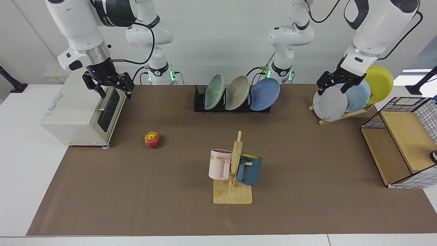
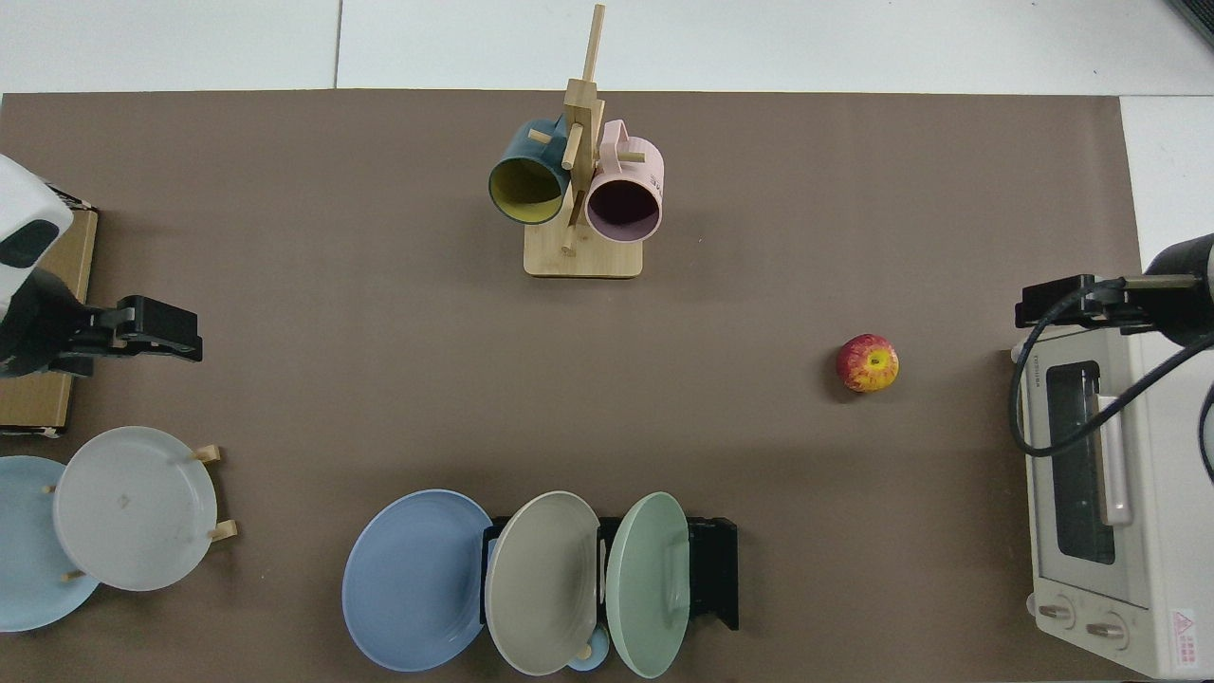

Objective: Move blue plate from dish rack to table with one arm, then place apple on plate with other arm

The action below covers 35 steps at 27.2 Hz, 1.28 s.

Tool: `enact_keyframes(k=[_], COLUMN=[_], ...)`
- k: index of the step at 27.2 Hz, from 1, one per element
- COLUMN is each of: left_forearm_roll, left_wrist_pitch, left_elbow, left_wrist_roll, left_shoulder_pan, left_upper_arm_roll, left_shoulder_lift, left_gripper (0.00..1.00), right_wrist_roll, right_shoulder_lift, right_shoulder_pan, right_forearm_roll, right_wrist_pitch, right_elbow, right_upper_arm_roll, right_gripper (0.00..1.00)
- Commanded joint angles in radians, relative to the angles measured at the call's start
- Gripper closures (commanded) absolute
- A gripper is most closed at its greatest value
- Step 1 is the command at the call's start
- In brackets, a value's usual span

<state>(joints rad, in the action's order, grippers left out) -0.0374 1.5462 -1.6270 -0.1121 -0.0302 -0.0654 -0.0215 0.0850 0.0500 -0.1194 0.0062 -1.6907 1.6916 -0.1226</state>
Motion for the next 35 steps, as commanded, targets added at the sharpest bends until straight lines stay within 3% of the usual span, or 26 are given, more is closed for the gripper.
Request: enact_keyframes(k=[1,35], left_forearm_roll=[-0.015,-0.004], left_wrist_pitch=[0.011,0.014], left_elbow=[-0.027,-0.040], left_wrist_roll=[-0.012,-0.015], left_shoulder_pan=[0.009,0.024], left_upper_arm_roll=[0.009,-0.001], left_shoulder_lift=[-0.023,-0.028], left_gripper=[0.00,0.00], right_wrist_roll=[0.015,0.021], right_shoulder_lift=[0.016,0.017], right_shoulder_pan=[0.010,-0.002], right_forearm_roll=[-0.003,0.003], right_wrist_pitch=[0.022,0.006], right_elbow=[0.011,0.011], right_upper_arm_roll=[0.012,0.015], right_gripper=[0.00,0.00])
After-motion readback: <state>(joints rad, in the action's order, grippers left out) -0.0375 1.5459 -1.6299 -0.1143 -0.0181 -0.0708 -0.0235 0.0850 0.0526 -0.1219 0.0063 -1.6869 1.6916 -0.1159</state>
